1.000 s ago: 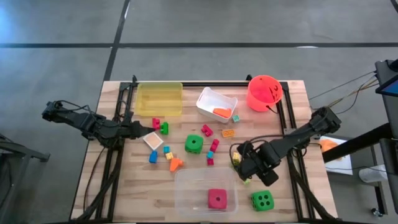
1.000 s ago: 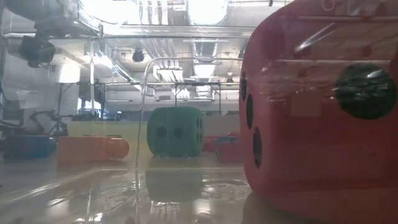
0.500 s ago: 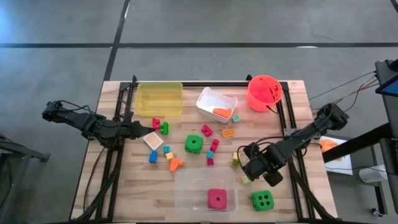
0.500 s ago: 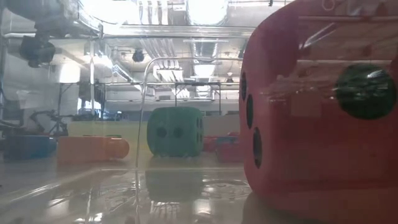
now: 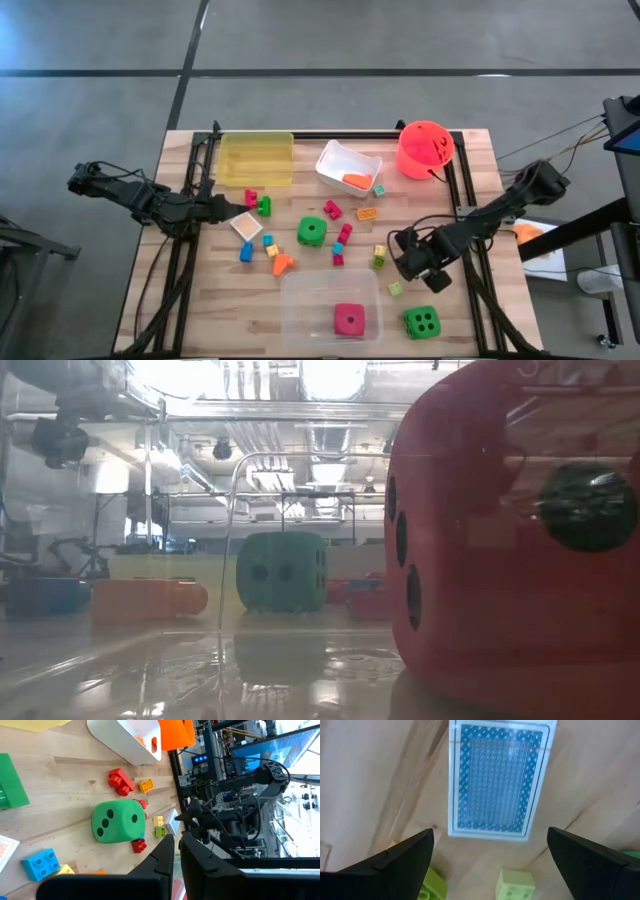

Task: Pick & Place Toys
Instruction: Put the blue deck of cards into the yellow bin

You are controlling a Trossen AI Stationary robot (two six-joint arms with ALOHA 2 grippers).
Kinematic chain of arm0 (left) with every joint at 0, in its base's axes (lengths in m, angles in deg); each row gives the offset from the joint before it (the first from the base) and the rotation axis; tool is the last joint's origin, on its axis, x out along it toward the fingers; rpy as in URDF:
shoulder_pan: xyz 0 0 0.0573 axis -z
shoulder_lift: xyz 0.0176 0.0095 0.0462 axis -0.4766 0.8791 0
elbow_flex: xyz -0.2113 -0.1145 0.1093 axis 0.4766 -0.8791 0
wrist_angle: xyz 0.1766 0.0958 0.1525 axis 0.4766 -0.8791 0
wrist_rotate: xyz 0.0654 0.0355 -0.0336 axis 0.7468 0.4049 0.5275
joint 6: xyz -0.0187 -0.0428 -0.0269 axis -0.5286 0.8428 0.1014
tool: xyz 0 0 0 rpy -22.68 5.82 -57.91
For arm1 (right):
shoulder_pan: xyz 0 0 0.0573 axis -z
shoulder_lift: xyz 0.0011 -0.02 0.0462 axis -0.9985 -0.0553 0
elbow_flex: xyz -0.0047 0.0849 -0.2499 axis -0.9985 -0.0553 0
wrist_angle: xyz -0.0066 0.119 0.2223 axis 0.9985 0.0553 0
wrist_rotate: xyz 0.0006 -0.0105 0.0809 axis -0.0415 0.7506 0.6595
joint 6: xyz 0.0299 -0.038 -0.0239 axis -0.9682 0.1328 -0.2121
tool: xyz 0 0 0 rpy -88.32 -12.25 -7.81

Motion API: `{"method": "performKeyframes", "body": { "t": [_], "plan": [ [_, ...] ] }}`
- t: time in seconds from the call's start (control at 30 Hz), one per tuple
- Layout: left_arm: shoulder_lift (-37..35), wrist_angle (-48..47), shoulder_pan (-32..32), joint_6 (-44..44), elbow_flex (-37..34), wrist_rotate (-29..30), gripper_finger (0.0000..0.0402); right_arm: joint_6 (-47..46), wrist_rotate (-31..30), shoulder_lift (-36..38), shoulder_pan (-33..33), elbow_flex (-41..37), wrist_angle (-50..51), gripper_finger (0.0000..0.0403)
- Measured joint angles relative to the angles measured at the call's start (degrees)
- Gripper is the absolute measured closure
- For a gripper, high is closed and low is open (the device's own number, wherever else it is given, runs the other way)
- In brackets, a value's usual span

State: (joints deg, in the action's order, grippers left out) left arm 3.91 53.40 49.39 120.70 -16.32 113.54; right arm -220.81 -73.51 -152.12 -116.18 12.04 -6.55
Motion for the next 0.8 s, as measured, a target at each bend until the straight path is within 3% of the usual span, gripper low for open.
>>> {"method": "performKeyframes", "body": {
  "t": [0.5,0.8],
  "plan": [
    [0.0,0.0,0.0,0.0,0.0,0.0,0.0373,0.0,1.5,-0.1,0.0,-8.8,-10.1,0.0025],
    [0.0,0.0,0.0,0.0,0.0,0.0,0.0373,0.1,1.4,-0.5,0.0,-9.0,-11.4,0.0025]
  ]
}}
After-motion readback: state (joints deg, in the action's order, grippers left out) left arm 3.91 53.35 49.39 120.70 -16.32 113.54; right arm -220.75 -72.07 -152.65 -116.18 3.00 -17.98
